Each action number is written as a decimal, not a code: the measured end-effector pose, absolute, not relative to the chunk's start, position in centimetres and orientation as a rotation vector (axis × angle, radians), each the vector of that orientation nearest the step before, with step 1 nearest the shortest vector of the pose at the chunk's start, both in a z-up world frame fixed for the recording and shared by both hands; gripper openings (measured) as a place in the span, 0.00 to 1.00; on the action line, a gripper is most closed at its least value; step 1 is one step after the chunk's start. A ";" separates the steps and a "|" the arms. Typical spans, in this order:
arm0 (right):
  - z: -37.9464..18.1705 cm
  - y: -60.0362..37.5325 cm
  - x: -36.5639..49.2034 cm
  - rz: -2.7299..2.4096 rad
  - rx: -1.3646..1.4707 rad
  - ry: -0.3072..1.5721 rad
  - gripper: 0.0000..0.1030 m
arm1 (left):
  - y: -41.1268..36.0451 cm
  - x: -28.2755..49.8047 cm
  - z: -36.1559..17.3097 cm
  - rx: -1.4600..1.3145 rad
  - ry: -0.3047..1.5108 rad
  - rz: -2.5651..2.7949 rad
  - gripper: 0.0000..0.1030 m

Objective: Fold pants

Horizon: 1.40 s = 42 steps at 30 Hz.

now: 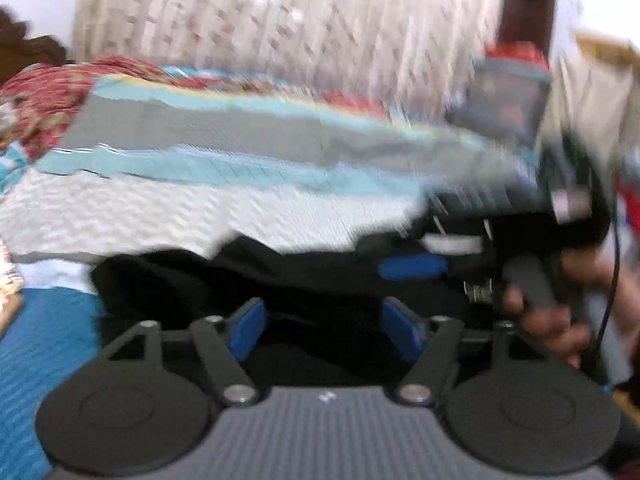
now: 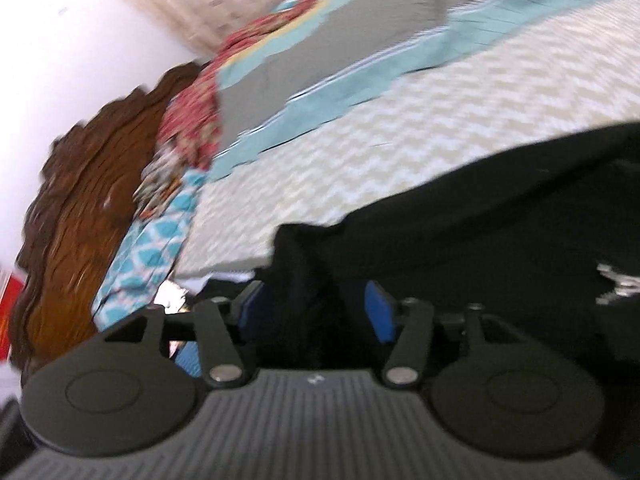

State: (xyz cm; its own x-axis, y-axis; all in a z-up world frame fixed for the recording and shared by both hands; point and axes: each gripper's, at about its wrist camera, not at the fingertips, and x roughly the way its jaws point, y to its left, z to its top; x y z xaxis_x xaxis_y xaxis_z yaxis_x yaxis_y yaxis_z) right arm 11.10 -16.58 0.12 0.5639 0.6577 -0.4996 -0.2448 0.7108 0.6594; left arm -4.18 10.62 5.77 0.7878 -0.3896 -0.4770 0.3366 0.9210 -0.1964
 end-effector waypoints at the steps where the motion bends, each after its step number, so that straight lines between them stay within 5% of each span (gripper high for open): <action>1: 0.4 -15.9 10.9 0.591 0.554 0.804 0.62 | 12.2 -4.6 6.4 -0.131 0.506 -0.364 0.78; 5: 2.0 -12.8 9.9 0.644 0.394 0.751 0.67 | 18.6 -3.7 6.7 -0.185 0.442 -0.132 0.79; 8: 3.2 -9.9 7.9 0.692 0.130 0.666 0.82 | 20.0 -0.3 5.0 -0.108 0.477 -0.016 0.76; 14: 1.9 -2.2 6.7 0.752 -0.449 0.595 0.84 | 19.8 5.6 1.4 -0.120 0.567 -0.095 0.77; 15: 1.1 -0.9 7.1 0.754 -0.511 0.599 0.84 | 19.7 6.0 1.1 -0.139 0.574 -0.098 0.67; 16: 0.2 0.4 7.8 0.747 -0.565 0.616 0.83 | 19.8 6.2 0.8 -0.161 0.592 -0.110 0.37; 17: -0.5 0.9 8.3 0.739 -0.593 0.636 0.79 | 19.9 6.5 0.6 -0.184 0.621 -0.124 0.23; 19: -1.5 2.1 10.1 0.728 -0.607 0.667 0.23 | 19.8 6.0 0.8 -0.228 0.622 -0.132 0.11; 20: -1.3 2.4 11.0 0.693 -0.599 0.664 0.13 | 19.8 5.5 1.1 -0.239 0.595 -0.145 0.11; 25: 3.8 -3.6 16.9 0.551 -0.069 0.653 0.14 | 16.0 1.5 4.3 -0.227 0.464 -0.340 0.12; 29: 3.0 -8.4 20.8 0.482 0.251 0.760 0.30 | 10.3 1.3 3.6 -0.139 0.512 -0.450 0.15; 35: 1.2 -15.3 17.9 0.450 0.520 0.772 0.82 | 7.0 0.3 1.0 -0.045 0.588 -0.526 0.26; 42: -0.4 -17.1 15.2 0.458 0.611 0.788 0.84 | 5.5 0.2 0.5 -0.020 0.640 -0.559 0.37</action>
